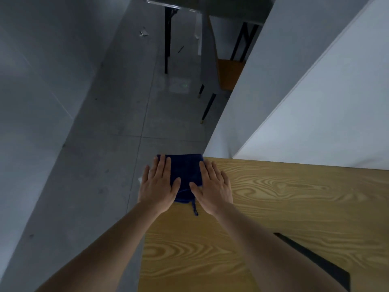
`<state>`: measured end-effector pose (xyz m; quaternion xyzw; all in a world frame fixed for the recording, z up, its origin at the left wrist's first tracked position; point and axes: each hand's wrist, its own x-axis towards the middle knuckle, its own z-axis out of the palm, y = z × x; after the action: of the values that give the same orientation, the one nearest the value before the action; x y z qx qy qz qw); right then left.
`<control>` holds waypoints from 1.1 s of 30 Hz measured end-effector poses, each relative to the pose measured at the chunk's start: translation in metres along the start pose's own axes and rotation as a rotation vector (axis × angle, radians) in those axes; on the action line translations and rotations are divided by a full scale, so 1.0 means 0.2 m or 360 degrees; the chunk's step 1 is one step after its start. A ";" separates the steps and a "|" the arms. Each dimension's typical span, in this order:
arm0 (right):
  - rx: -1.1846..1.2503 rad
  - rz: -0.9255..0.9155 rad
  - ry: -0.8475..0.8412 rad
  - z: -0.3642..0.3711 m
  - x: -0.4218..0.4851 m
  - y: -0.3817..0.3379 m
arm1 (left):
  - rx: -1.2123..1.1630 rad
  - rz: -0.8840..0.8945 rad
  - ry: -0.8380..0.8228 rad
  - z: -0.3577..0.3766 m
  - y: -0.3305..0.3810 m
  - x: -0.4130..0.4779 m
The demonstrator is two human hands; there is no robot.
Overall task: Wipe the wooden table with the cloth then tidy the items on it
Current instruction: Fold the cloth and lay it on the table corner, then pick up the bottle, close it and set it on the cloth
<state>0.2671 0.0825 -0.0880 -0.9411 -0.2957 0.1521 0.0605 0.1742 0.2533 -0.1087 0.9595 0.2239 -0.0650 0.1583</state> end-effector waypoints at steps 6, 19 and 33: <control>0.0064 0.0004 0.0048 -0.28 -0.34 0.10 | -0.0058 0.0102 -0.0098 -0.20 0.26 -0.25; 0.0208 0.0321 0.0077 -0.62 -1.34 0.73 | 0.0015 0.0363 -0.0090 -0.30 1.25 -0.99; 0.0464 0.0691 0.0116 -0.69 -2.52 1.74 | 0.0047 0.0703 -0.0333 -0.01 2.34 -1.67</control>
<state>0.1065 -0.4946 0.0987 -0.9688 -0.0593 0.1686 0.1718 0.0881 -0.2805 0.0877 0.9754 -0.0098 -0.1310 0.1770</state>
